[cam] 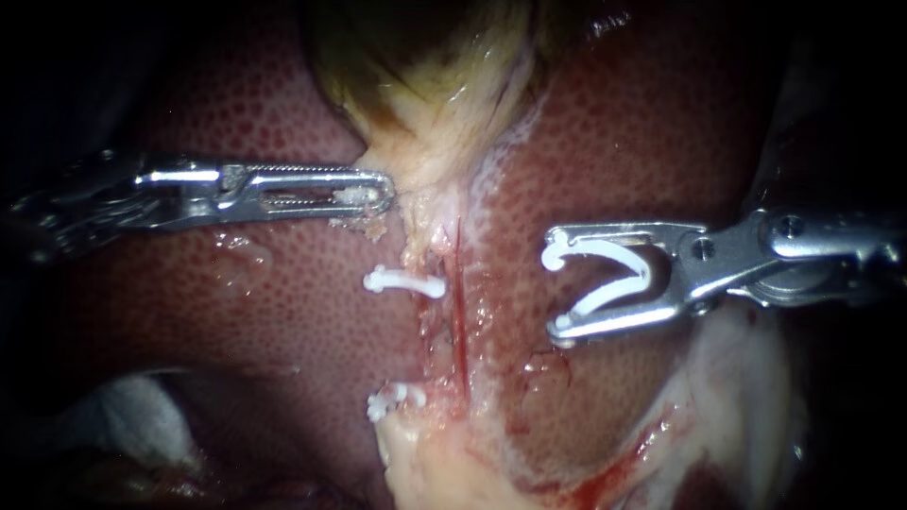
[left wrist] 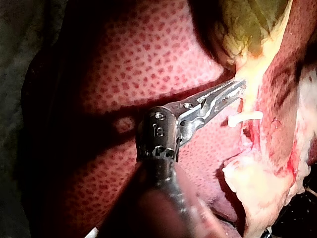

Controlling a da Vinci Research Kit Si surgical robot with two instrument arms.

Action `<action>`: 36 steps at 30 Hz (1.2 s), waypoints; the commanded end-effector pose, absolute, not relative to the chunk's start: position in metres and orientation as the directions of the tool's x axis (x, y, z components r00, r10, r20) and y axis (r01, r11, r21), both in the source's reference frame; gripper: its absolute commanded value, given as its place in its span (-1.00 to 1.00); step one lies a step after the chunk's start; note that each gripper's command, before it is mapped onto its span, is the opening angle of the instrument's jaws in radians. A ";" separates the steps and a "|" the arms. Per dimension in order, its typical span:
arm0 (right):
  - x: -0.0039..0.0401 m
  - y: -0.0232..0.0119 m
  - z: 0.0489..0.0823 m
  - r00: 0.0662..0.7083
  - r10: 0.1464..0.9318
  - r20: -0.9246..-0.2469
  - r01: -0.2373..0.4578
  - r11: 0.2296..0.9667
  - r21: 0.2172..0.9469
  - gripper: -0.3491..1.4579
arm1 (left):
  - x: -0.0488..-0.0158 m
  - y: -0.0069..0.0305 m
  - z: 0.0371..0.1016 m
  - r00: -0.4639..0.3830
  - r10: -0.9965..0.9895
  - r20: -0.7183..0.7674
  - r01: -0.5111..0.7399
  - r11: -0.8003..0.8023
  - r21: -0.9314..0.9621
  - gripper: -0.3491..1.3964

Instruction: Clipping first clip right tube

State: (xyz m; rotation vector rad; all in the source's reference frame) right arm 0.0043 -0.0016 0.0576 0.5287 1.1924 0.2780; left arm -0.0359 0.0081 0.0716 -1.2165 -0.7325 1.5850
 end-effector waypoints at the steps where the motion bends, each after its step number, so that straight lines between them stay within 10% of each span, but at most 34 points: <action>1: 0.0043 -0.0016 0.0576 0.355 0.473 -0.806 0.069 0.847 0.528 -0.07 | -0.0359 0.0081 0.0715 -0.029 0.933 -0.359 -0.331 -0.348 -0.877 -1.00; 36: 0.0042 -0.0017 0.0578 0.355 0.472 -0.807 0.071 0.847 0.527 -0.07 | -0.0294 0.0112 0.0615 0.095 0.916 -0.390 -0.293 -0.349 -0.890 -1.00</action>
